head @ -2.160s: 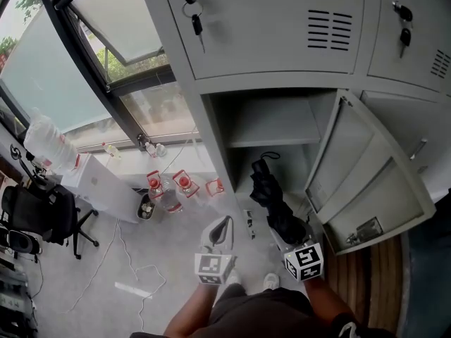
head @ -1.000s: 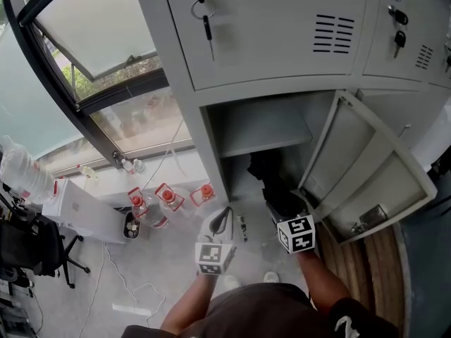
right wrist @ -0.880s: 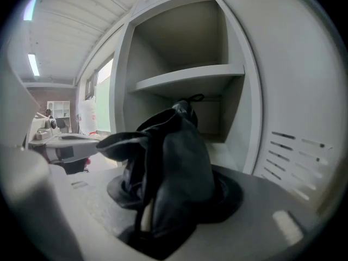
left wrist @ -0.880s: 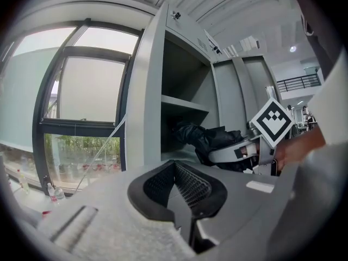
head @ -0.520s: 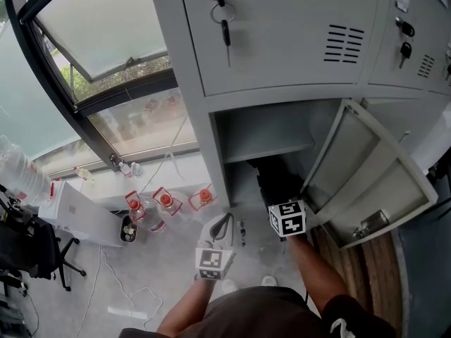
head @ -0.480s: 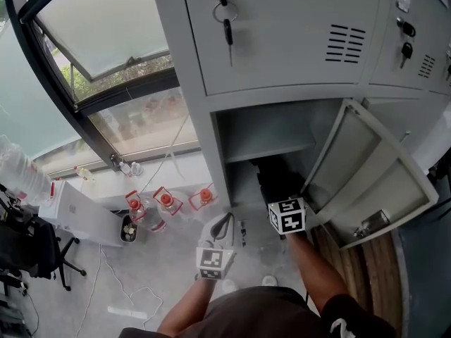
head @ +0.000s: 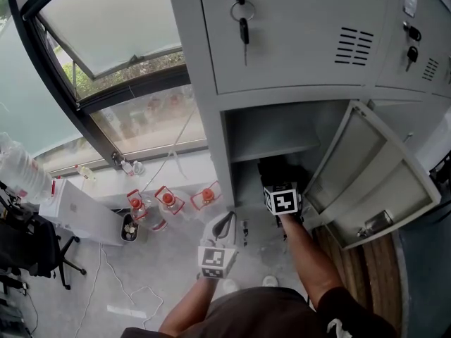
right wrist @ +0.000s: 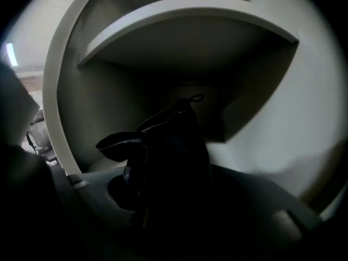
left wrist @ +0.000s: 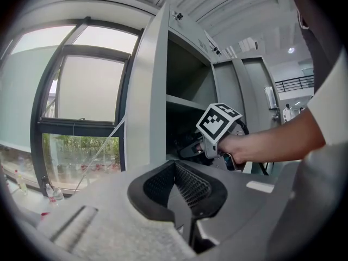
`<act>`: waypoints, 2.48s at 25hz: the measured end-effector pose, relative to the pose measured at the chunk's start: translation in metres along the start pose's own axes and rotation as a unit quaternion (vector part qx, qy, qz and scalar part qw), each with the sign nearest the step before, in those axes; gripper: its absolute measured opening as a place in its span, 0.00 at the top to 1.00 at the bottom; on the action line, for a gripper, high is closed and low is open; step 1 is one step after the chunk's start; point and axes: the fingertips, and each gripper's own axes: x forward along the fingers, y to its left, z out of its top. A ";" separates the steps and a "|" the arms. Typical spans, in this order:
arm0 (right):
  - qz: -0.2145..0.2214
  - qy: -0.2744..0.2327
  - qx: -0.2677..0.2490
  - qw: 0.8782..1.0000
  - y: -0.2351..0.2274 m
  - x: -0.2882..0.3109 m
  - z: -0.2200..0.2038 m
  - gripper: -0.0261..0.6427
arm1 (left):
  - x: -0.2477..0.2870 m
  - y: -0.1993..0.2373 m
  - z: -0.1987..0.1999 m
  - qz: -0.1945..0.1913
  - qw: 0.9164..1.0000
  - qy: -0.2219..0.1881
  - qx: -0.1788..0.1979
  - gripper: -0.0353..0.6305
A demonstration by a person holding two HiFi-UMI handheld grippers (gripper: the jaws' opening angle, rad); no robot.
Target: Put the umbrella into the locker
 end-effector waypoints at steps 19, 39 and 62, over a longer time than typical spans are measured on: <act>-0.025 0.054 -0.033 0.998 0.001 0.026 0.007 0.57 | -0.005 0.013 -0.001 0.020 1.000 -0.010 -0.022 0.94; 0.026 -0.069 -0.040 0.996 0.022 -0.088 -0.011 0.47 | -0.010 0.001 -0.007 0.026 0.999 -0.004 -0.025 0.94; -0.012 -0.189 -0.057 0.980 0.020 -0.166 0.000 0.87 | -0.004 -0.021 0.007 0.015 1.000 -0.010 -0.010 0.94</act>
